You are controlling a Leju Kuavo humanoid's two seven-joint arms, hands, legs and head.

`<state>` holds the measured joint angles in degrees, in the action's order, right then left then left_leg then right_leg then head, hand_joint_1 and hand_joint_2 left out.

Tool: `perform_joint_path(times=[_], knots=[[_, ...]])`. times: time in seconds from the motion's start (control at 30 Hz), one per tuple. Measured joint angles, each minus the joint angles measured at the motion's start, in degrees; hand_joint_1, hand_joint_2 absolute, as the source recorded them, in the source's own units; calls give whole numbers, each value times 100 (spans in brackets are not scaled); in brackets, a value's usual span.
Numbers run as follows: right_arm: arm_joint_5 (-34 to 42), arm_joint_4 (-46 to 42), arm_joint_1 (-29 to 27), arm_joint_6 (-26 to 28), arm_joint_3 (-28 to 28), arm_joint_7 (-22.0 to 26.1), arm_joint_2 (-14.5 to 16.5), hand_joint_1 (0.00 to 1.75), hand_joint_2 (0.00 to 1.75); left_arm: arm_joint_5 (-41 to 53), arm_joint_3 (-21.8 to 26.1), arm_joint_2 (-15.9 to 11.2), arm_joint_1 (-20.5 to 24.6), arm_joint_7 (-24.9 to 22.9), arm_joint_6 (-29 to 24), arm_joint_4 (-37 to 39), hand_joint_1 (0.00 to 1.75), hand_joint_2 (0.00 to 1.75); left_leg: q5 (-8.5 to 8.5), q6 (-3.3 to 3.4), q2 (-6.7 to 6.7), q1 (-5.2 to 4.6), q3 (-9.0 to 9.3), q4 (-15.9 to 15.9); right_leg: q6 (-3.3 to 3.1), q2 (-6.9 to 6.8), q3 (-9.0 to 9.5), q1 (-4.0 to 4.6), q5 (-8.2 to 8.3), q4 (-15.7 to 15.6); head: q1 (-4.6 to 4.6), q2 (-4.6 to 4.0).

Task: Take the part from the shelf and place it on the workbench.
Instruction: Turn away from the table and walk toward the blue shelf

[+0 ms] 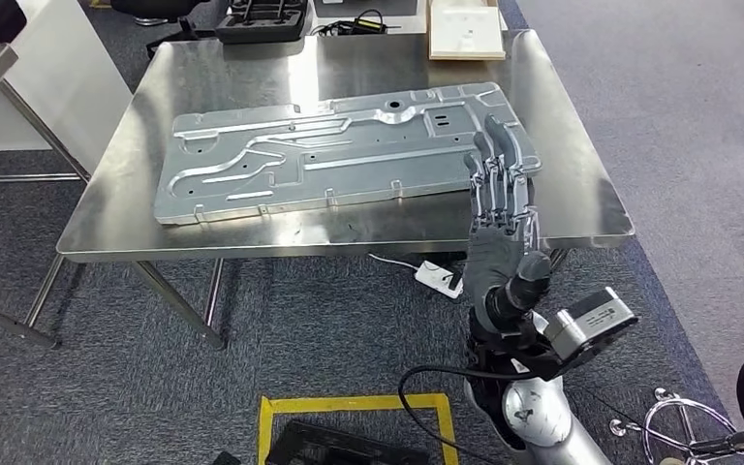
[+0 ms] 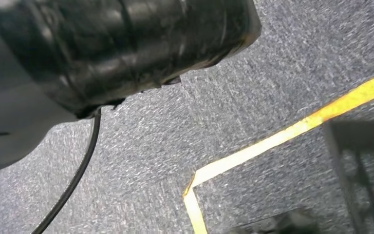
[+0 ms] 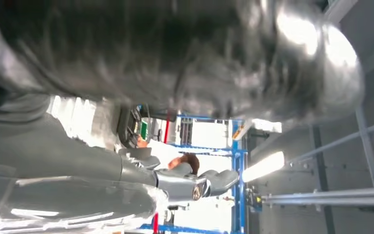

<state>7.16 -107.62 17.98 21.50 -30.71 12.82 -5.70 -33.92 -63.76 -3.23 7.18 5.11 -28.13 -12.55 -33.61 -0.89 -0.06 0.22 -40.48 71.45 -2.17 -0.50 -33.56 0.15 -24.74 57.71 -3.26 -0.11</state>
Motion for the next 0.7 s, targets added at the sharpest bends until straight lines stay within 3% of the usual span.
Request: perform_joint_path(times=[0.03,0.07,0.1,0.13,0.2,0.27,0.33,0.37,0.43,0.5,0.53,0.6,0.63,0.7], knots=[[19,13,-5,-2,0,3,0,0,0,0,0,0,0,-4,0,0,0,0,-53,-20,2,16,-15,215,4,0,-73,2,49,9,1,0],[31,25,-9,-3,0,7,0,0,0,0,0,0,1,-6,1,0,0,0,10,-32,3,30,57,253,11,2,-150,2,98,20,0,0],[36,34,-12,-4,0,9,0,0,0,-1,0,0,3,-7,1,0,0,0,155,-37,3,41,228,86,22,5,-225,2,146,34,-1,0],[36,41,-13,-6,0,12,0,0,0,-1,1,0,9,-7,1,0,0,0,303,-32,1,48,492,-251,38,10,-295,0,192,50,-1,0],[36,46,-12,-16,0,22,0,0,0,-2,2,0,29,-8,1,0,0,0,387,9,-10,34,1038,-1049,87,14,-403,5,281,79,4,1],[41,51,-11,-32,0,33,0,0,0,-3,3,0,37,-9,1,0,0,0,359,73,-20,-12,1244,-1436,149,7,-444,-7,381,68,1,1],[61,67,-20,-47,0,40,-3,0,0,-5,4,2,30,-12,3,0,0,0,465,154,-5,-27,1172,-1486,212,15,-472,-28,443,58,-5,1],[76,75,-27,-51,0,42,-5,0,0,-7,4,3,32,-14,7,0,0,0,523,201,10,-22,1134,-1510,236,26,-511,-30,356,116,-4,1],[104,90,-39,-57,0,44,-10,0,0,-10,4,5,37,-17,13,0,0,0,663,300,42,-5,1011,-1528,270,44,-649,-36,-164,564,21,1],[114,107,-48,-60,0,44,-12,0,0,-11,4,0,37,-19,15,0,0,0,787,341,48,-12,828,-1501,296,44,-776,-45,-706,1292,46,1],[116,119,-53,-61,0,44,-14,0,0,-13,4,-3,38,-20,16,0,0,0,847,337,50,-14,728,-1480,310,44,-776,-55,-770,1568,49,0],[118,141,-59,-67,0,44,-17,0,0,-18,5,-7,36,-24,19,0,0,0,962,318,51,-11,509,-1411,329,43,-560,-78,-531,1656,51,0],[119,148,-59,-70,0,44,-17,0,0,-20,5,-5,35,-26,23,0,0,0,1015,298,50,-7,398,-1364,331,43,-320,-89,-374,1421,52,0],[124,151,-54,-73,0,46,-17,0,0,-22,7,-4,28,-31,31,0,0,0,1103,239,46,-8,217,-1266,322,46,244,-84,-416,641,49,1]])
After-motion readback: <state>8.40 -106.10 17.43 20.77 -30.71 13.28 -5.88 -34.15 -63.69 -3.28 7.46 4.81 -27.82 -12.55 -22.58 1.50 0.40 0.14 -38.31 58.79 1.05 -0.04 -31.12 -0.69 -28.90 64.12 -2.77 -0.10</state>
